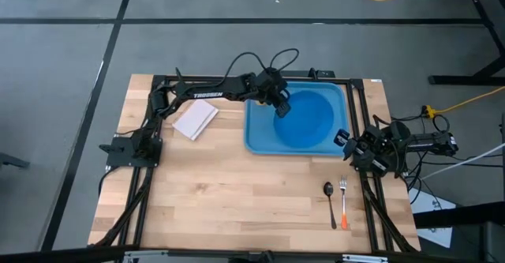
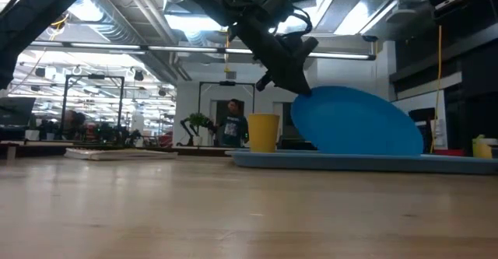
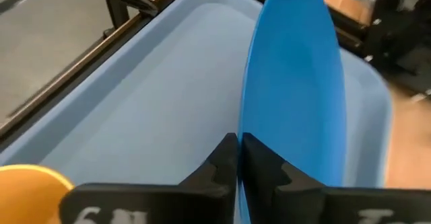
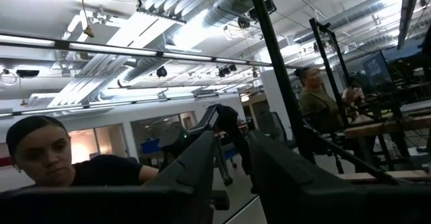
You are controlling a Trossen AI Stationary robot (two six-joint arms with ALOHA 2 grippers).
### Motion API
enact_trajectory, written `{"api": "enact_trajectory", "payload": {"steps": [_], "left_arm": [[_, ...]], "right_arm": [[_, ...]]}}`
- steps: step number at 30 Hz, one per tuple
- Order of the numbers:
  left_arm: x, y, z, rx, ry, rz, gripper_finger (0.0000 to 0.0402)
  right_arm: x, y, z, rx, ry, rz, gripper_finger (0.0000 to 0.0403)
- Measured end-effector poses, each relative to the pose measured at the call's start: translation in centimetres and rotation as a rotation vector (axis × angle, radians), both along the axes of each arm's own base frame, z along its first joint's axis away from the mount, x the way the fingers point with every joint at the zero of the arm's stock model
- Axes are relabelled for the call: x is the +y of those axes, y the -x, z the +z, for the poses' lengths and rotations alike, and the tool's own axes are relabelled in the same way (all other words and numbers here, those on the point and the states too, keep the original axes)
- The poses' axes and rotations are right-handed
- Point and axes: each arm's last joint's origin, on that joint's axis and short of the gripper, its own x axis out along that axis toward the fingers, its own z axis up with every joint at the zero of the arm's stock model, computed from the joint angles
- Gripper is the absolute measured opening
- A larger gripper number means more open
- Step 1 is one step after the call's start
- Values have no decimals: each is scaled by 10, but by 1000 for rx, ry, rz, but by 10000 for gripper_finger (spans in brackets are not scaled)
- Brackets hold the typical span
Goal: Pick and place plate/cup/fork/spoon on tray
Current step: Put the blue plate on the tray to the right side of the yellow cup
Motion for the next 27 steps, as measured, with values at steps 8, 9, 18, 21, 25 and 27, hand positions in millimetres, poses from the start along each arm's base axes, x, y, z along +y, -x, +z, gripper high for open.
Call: {"api": "enact_trajectory", "payload": {"steps": [8,9,18,21,25,27], "left_arm": [[0,0,0,7,-8,3,53],[0,0,0,7,-9,2,56],[-5,-4,3,-38,-4,-31,60],[-19,-11,7,-94,37,-131,59],[-53,-15,19,-162,181,-336,59],[-74,-14,26,-158,257,-434,59]], "right_arm": [[0,0,-1,10,5,8,102],[0,-1,-1,18,6,8,102],[0,-3,-6,66,11,7,102],[1,-4,-7,81,12,7,102],[1,-4,-9,104,13,7,102],[1,-5,-9,105,13,7,102]]}}
